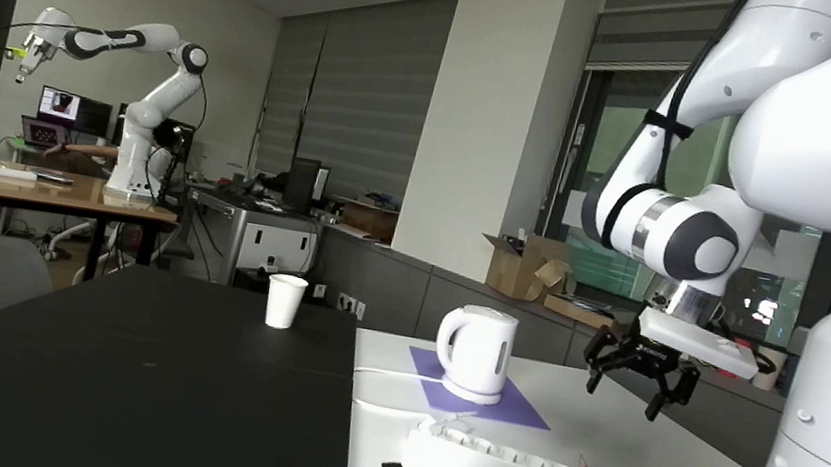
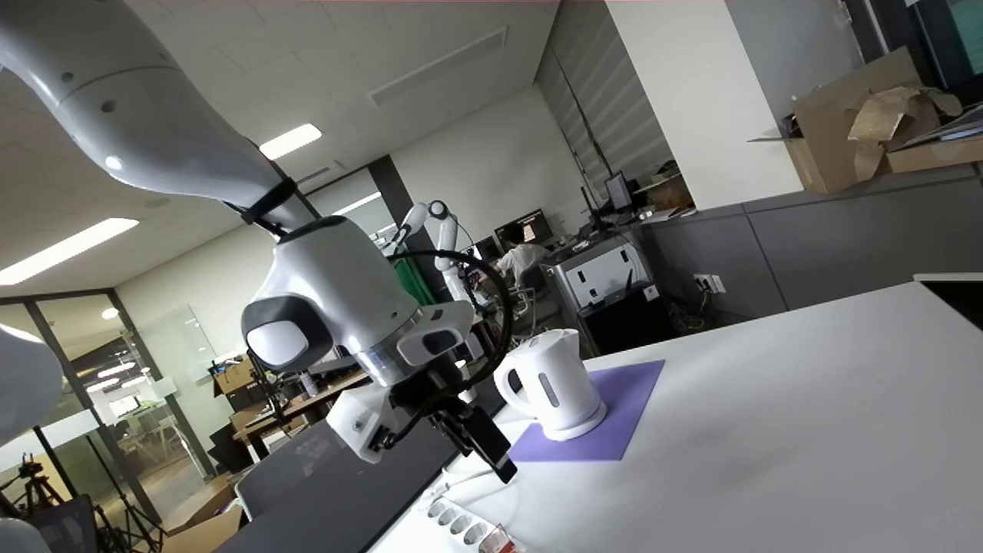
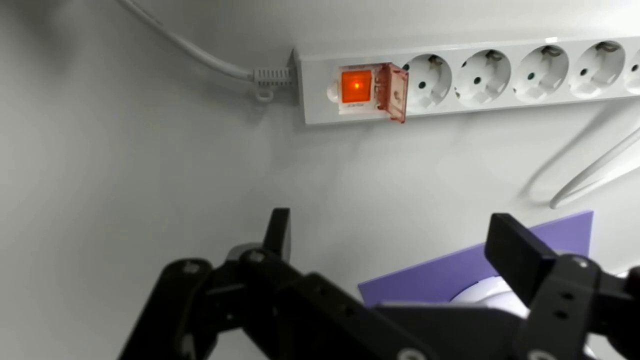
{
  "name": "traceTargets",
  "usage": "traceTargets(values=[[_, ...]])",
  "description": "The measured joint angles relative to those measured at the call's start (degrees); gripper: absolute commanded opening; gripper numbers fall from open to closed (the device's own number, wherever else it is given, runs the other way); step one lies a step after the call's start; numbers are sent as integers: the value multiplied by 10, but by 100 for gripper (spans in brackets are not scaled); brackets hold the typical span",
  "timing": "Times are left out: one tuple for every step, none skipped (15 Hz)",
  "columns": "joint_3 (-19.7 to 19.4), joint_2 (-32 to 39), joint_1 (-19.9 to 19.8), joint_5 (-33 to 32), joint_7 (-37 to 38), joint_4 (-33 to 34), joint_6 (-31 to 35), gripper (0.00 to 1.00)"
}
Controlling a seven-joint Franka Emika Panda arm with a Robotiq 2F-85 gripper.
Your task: Turn on the switch on the adapter
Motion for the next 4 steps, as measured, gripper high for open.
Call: traceTargets(values=[[1, 4, 0, 9, -10, 0, 8, 100], [1, 7, 0, 12, -14, 0, 11, 100], [1, 9, 0, 12, -15, 0, 13, 100], [1, 9, 0, 12, -15, 0, 14, 100]])
